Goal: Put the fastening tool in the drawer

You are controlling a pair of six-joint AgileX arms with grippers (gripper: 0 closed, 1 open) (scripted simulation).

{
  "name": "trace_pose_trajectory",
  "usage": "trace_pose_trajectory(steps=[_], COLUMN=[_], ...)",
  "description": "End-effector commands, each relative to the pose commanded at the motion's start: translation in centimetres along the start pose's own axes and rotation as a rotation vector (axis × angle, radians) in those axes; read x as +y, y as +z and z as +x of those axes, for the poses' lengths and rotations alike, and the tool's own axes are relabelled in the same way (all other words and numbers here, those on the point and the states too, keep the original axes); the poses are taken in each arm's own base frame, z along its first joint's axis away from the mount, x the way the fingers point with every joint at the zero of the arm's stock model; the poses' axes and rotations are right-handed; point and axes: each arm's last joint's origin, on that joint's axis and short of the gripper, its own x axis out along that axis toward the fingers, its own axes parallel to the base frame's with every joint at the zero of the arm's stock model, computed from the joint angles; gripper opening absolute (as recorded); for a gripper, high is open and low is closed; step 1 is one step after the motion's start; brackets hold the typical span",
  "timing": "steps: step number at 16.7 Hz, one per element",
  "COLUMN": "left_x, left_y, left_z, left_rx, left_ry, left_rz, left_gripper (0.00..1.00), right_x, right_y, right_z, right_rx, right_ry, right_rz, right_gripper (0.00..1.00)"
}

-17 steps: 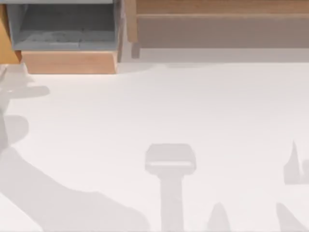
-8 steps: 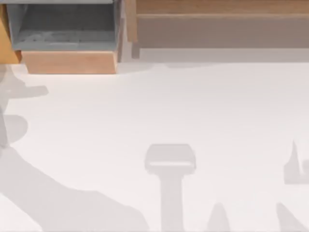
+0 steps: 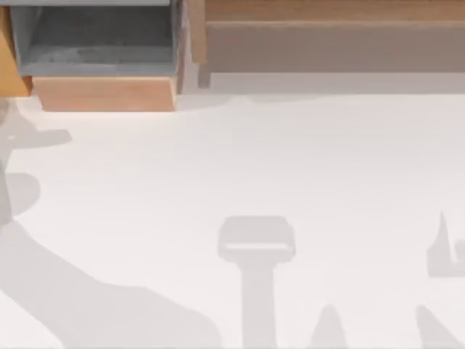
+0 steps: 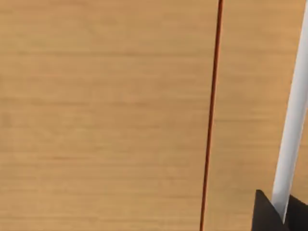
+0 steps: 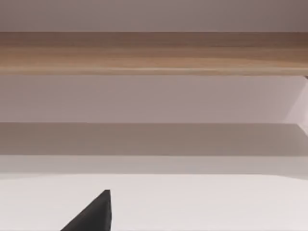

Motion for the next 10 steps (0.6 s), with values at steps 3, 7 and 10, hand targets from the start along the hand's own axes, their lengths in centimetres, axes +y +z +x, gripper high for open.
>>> trace_pose_trajectory(steps=[3, 7, 10], left_x=[0.0, -0.2, -0.1], left_y=[-0.4, -0.1, 0.0], left_z=[-1.6, -5.0, -6.2], left_rx=[0.015, 0.003, -0.002], left_ry=[0.0, -0.005, -0.001], left_rz=[-0.002, -0.003, 0.0], left_gripper=[0.0, 0.0, 0.0], right_x=[0.0, 0.0, 0.0], right_y=[0.0, 0.0, 0.0], right_z=[0.0, 0.0, 0.0], right_rx=[0.0, 0.0, 0.0], right_ry=[0.0, 0.0, 0.0], right_rz=[0.0, 0.0, 0.0], right_gripper=[1.0, 1.0, 1.0])
